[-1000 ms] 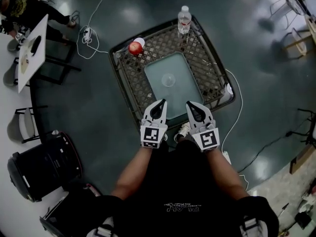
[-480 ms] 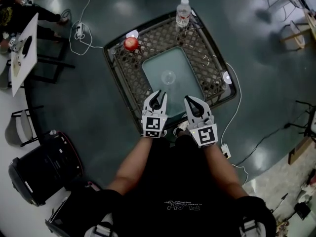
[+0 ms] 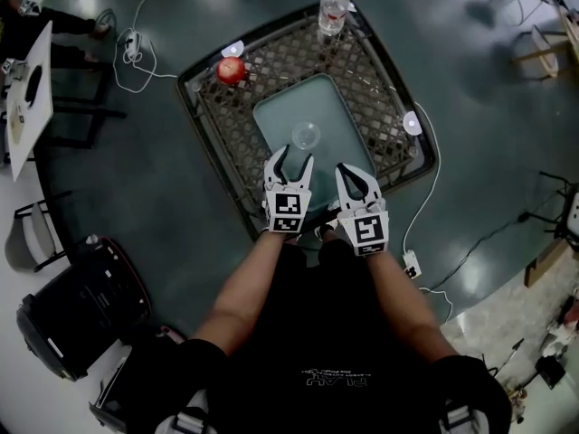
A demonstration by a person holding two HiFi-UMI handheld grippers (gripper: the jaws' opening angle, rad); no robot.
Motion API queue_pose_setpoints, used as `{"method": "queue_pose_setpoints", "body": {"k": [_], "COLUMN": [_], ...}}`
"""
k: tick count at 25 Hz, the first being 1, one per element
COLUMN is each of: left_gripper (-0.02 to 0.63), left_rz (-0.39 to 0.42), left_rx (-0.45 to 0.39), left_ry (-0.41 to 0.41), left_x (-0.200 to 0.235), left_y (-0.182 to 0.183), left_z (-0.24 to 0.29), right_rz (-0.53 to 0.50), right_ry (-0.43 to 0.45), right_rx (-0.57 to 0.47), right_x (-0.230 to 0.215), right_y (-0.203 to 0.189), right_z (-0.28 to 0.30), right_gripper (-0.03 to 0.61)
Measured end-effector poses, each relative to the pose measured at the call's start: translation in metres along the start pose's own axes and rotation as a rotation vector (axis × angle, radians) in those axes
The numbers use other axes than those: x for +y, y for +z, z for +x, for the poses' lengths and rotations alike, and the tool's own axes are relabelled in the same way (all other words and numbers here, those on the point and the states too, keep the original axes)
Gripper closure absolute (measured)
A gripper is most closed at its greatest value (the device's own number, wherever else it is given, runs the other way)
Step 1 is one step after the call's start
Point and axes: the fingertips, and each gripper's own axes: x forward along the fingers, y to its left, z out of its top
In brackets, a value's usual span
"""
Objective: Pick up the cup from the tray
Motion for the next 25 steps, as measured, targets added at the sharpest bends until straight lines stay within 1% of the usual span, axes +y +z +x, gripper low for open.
{"method": "queue_pose_setpoints", "body": {"k": [3, 6, 9, 13, 18, 23, 25], "left_gripper": [0.357, 0.309, 0.285, 0.276, 0.276, 0.276, 0.278], "left_rz": [-0.007, -0.014, -0.015, -0.014, 0.019, 0.064, 0.068], "left_rx": [0.025, 0.040, 0.054, 0.072, 0.058, 0.050, 0.048], "left_ry": [-0.002, -0.016, -0.003, 0.009, -0.009, -0.032, -0.032], "left_x": [0.001, -0.004, -0.005, -0.002, -0.002, -0.004, -0.003], "left_y": [-0.005, -0.008, -0.013, -0.021, -0.017, -0.013, -0.011], "left_z": [0.013, 0.024, 0.036, 0.048, 0.055, 0.065, 0.067], "right_rz": [0.010, 0.015, 0.019, 0.022, 0.003, 0.032, 0.042], "right_ry": [-0.001, 0.001, 0.005, 0.009, 0.022, 0.015, 0.013], "right_rx": [0.037, 0.048, 0.048, 0.040, 0.051, 0.073, 0.082], "right_x": [-0.003, -0.005, -0.004, -0.006, -0.004, -0.001, 0.001], "right_y": [-0.012, -0.016, -0.015, -0.012, -0.015, -0.025, -0.029], "right_z": [0.006, 0.010, 0.014, 0.017, 0.015, 0.005, 0.001], "right_gripper": [0.569, 0.569, 0.569, 0.569, 0.569, 0.569, 0.569]}}
